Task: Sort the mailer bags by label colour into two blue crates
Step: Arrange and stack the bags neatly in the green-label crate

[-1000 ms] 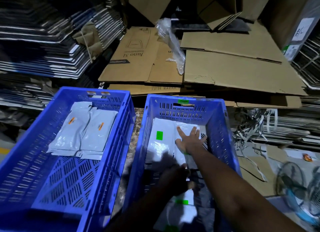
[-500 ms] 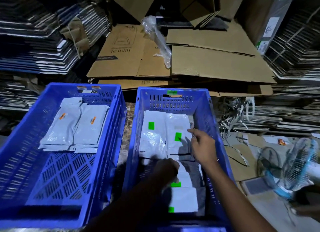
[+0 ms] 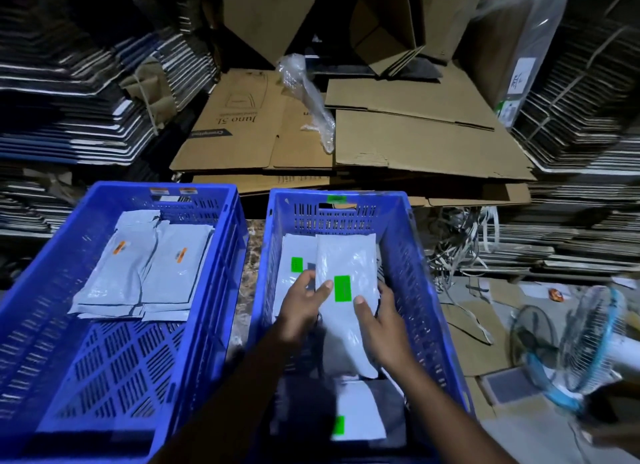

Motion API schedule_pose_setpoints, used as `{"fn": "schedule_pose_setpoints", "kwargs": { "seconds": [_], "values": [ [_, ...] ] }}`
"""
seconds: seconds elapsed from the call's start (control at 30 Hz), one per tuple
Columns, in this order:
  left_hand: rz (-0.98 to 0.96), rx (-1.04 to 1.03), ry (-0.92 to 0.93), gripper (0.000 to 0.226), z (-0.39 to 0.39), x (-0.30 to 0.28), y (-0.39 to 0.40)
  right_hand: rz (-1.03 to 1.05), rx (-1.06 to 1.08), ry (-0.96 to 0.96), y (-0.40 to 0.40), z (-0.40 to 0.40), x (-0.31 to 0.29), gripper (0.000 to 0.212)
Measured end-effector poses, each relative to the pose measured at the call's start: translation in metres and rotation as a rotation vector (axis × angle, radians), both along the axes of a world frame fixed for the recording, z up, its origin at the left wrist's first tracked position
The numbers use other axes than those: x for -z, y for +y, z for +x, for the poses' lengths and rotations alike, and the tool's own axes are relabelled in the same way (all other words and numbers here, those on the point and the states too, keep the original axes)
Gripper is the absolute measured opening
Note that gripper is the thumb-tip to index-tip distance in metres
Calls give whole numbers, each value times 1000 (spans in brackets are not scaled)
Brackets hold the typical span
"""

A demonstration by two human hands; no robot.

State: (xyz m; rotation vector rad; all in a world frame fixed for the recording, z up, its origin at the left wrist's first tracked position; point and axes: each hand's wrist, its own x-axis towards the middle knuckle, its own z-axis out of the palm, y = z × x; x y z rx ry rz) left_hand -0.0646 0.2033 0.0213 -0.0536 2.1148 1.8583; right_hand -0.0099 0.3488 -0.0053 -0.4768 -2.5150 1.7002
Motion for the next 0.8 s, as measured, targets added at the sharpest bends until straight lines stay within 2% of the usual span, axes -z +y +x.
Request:
{"fn": "schedule_pose_setpoints", "kwargs": {
  "seconds": [0.1,0.2,0.3,0.4,0.43,0.5,0.53,0.57,0.6,0.67,0.7,0.73,0.8],
  "values": [
    [27,-70,-63,5,1,18,0,30,19,16,-5,-11,10,54],
    [4,-82,-179,36,3,27,-1,101,121,-12,-6,-32,13,55],
    [35,-174,-201,40,2,31,-2,147,54,-42,-10,-58,12,57],
    [-43,-182,-130,80,0,40,-5,160,-44,-47,-23,-93,16,56],
    [-53,-170,-147,86,1,43,-6,152,-71,-60,-29,-106,19,58],
    [75,-221,-174,75,6,46,-7,138,-114,-122,-43,-127,30,62],
    [-188,-228,-3,63,16,50,-8,152,-129,-177,-49,-135,36,63],
    [-478,-105,135,52,26,34,-12,199,-145,-249,-54,-141,40,63],
    [-855,0,253,44,34,29,-18,298,-170,-318,-56,-146,44,61],
    [-1180,46,410,37,43,64,-12,548,-226,-356,-52,-153,44,50],
    [-1221,141,432,39,49,74,-12,630,-242,-306,-48,-156,42,46],
    [-1290,205,481,50,49,80,-11,681,-263,-211,-44,-160,41,42],
    [-1359,280,403,65,40,69,-7,746,-363,27,-41,-171,38,34]
  ]
}}
